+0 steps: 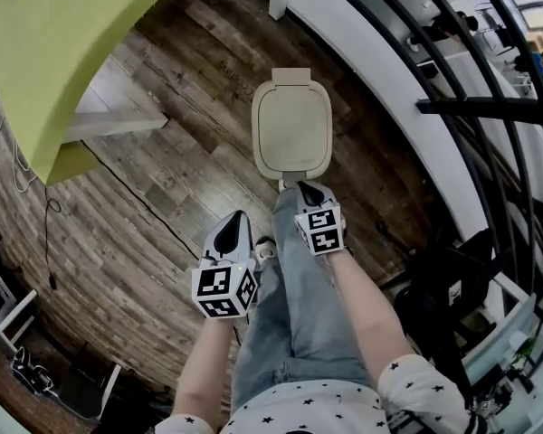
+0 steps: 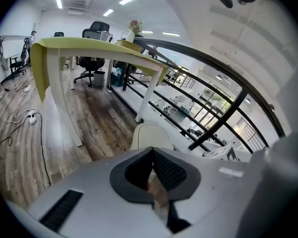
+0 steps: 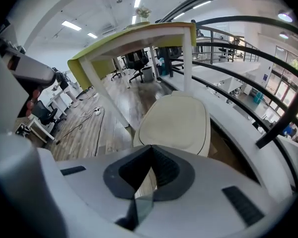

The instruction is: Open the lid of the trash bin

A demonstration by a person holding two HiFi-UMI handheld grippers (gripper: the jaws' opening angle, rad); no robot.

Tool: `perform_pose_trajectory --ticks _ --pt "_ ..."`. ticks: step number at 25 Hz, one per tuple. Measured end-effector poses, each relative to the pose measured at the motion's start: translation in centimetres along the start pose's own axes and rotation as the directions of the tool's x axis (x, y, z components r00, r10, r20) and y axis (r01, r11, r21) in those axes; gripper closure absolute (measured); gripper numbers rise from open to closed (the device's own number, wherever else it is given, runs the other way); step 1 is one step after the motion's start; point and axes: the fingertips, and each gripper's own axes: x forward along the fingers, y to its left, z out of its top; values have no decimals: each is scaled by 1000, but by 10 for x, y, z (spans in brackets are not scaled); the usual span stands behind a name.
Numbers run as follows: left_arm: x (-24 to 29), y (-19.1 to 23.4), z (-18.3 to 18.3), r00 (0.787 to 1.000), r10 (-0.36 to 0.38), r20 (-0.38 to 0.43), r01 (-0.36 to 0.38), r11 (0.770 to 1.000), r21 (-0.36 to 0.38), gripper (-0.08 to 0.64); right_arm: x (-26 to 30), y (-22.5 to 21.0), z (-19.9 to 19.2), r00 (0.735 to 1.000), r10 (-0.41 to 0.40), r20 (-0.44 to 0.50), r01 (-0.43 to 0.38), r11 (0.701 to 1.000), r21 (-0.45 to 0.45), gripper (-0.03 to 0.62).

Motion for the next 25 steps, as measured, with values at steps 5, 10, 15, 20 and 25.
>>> perform_pose_trajectory --ticks 5,10,15,20,25 --pt "9 5 -12 1000 6 -16 -6 1000 -14 548 24 -8 -16 999 -9 -34 9 1000 -3 598" --pt "16 8 -22 1000 3 -30 -4 1000 -21 548 39 -12 -26 998 -12 -69 11 1000 -14 598" --pt "20 9 -28 999 1 -38 -2 1000 -31 548 47 -11 -36 994 -3 -110 2 1000 -4 598" --pt "24 12 -30 999 3 -38 -4 999 -36 548 53 -12 -42 993 -5 -114 4 1000 -12 598" --pt "22 12 -34 999 7 -40 -9 999 -43 548 54 -15 -46 994 -10 -109 10 1000 2 598"
